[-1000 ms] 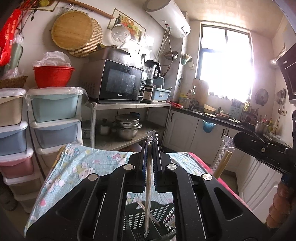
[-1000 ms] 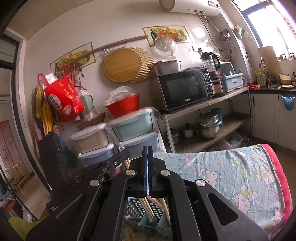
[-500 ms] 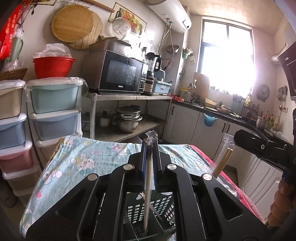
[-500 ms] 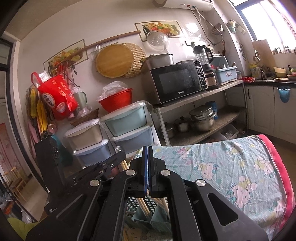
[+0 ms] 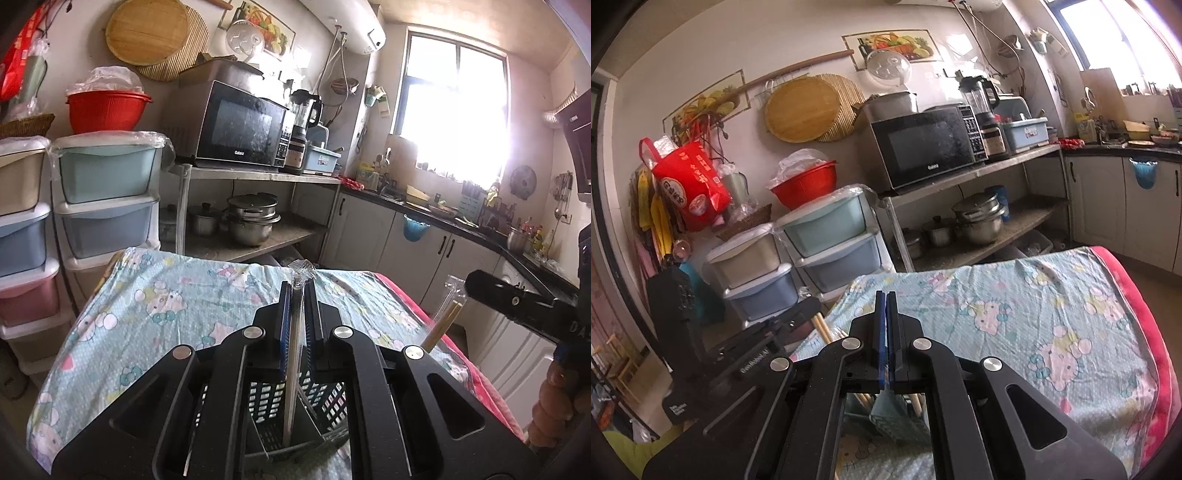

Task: Organize utensils
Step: 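Open the left tool over the caddy while the right tool releases its chopstick into it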

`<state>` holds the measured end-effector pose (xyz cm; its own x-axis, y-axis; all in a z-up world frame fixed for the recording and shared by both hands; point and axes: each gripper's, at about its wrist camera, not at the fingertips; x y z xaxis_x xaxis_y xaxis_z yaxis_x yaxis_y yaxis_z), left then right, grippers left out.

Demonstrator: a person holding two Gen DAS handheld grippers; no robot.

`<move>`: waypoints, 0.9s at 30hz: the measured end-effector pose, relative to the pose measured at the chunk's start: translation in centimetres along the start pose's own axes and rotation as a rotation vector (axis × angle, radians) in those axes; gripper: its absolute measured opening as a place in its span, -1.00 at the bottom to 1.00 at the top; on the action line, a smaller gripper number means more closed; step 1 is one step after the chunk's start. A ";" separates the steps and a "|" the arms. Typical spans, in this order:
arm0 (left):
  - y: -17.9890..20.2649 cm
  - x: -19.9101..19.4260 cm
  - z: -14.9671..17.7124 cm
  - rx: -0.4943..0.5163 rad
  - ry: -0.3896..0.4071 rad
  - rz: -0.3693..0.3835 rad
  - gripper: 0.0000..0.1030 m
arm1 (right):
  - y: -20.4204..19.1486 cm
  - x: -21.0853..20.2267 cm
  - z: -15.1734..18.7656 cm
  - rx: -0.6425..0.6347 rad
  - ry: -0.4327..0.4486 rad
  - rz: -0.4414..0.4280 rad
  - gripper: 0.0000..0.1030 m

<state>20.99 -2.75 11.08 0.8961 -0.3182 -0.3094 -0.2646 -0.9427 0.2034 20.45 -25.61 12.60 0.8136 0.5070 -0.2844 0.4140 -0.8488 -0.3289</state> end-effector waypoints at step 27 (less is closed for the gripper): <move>-0.5 -2.7 2.1 -0.063 -0.045 0.004 0.02 | 2.3 -1.7 2.7 0.034 -0.055 0.036 -0.40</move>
<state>17.98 -1.59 9.86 0.8778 -0.3278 -0.3492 -0.2443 -0.9335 0.2624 18.94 -28.03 9.83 0.8037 0.4845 -0.3455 0.3699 -0.8615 -0.3478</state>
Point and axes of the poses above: each gripper's, at about its wrist camera, not at the fingertips, and x roughly the way its jaws point, y to its right, z to its underside, and after that the axes turned 1 degree about y, right-handed
